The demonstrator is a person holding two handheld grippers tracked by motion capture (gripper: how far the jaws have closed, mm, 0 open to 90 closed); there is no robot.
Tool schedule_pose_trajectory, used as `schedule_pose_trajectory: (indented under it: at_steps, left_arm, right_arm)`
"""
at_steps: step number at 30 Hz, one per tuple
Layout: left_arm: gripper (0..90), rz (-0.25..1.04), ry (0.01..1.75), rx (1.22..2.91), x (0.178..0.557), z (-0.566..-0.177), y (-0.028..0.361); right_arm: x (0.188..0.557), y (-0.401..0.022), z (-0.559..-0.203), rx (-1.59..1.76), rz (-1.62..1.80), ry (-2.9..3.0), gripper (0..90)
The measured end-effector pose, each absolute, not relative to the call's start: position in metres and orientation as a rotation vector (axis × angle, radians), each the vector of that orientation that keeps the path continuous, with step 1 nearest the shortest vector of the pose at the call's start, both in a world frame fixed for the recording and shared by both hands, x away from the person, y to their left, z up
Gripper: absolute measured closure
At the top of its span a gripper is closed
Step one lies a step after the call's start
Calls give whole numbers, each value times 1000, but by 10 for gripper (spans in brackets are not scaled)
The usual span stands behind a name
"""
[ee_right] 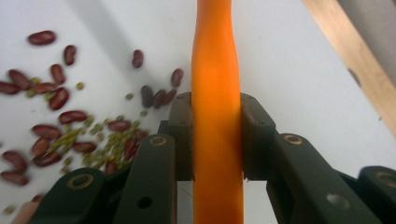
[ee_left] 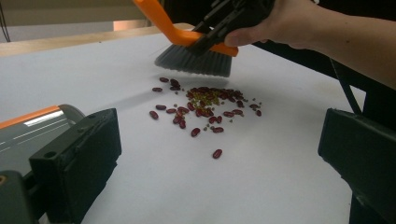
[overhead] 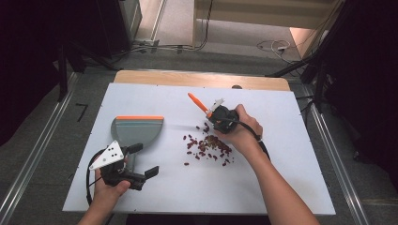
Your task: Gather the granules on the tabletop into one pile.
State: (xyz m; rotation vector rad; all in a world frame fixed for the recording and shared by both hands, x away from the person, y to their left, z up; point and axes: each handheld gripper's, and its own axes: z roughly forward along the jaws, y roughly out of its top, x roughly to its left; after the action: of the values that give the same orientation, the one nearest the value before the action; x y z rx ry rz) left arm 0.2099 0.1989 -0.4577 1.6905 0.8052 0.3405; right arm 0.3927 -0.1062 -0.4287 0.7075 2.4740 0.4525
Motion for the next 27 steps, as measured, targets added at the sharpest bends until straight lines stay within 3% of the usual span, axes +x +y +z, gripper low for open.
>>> schedule_pose_trajectory:
  at_steps: [10,27]
  left_arm:
    - [4,342,806,1689,210,-457,200]
    - [4,347,808,1692,210,-457,201]
  right_arm:
    - [408,-90,-442,673,421,2475,689]
    - [388,-76,-452,502,428,2622,673]
